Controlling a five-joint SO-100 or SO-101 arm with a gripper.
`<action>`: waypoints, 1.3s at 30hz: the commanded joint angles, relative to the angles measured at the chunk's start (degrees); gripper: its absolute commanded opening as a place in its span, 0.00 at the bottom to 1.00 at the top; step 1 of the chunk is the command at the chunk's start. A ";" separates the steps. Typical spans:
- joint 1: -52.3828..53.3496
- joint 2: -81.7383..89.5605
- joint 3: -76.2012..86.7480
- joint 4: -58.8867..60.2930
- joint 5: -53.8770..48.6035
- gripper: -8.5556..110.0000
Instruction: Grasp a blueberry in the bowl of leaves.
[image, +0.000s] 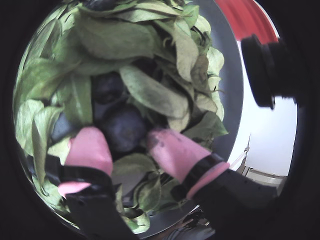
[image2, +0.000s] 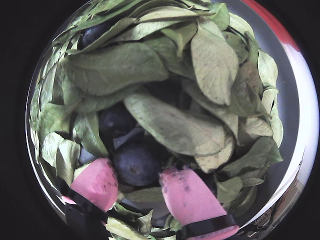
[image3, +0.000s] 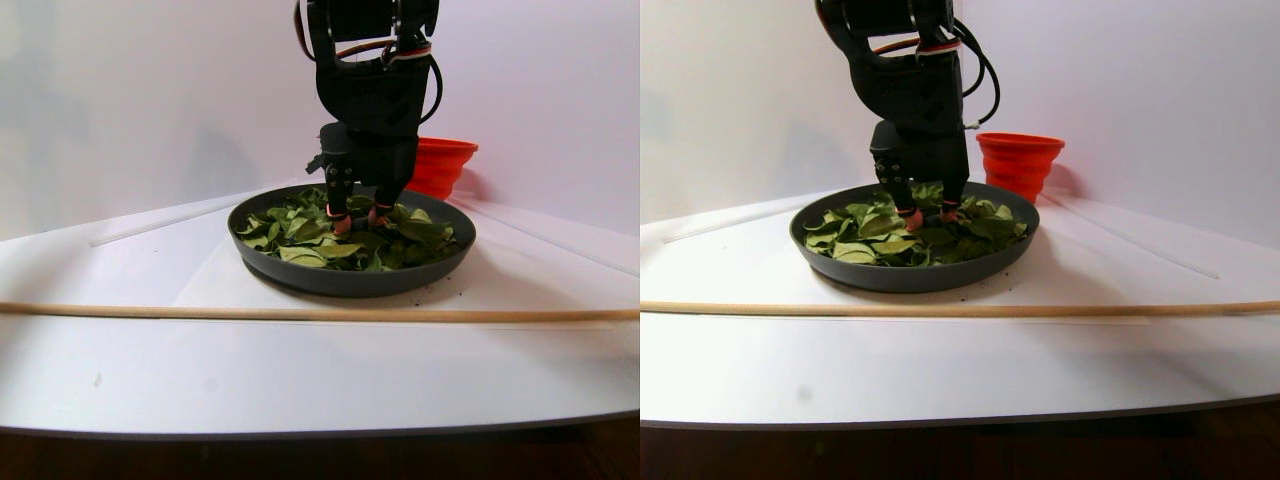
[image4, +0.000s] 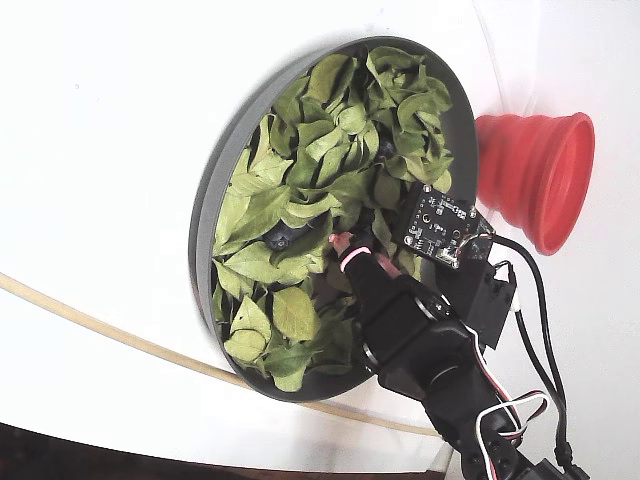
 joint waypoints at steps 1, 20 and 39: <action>-0.18 1.14 -2.37 -1.05 0.53 0.22; -0.18 -0.79 -4.39 -1.23 1.05 0.22; 0.26 -1.58 -2.72 -1.67 0.53 0.19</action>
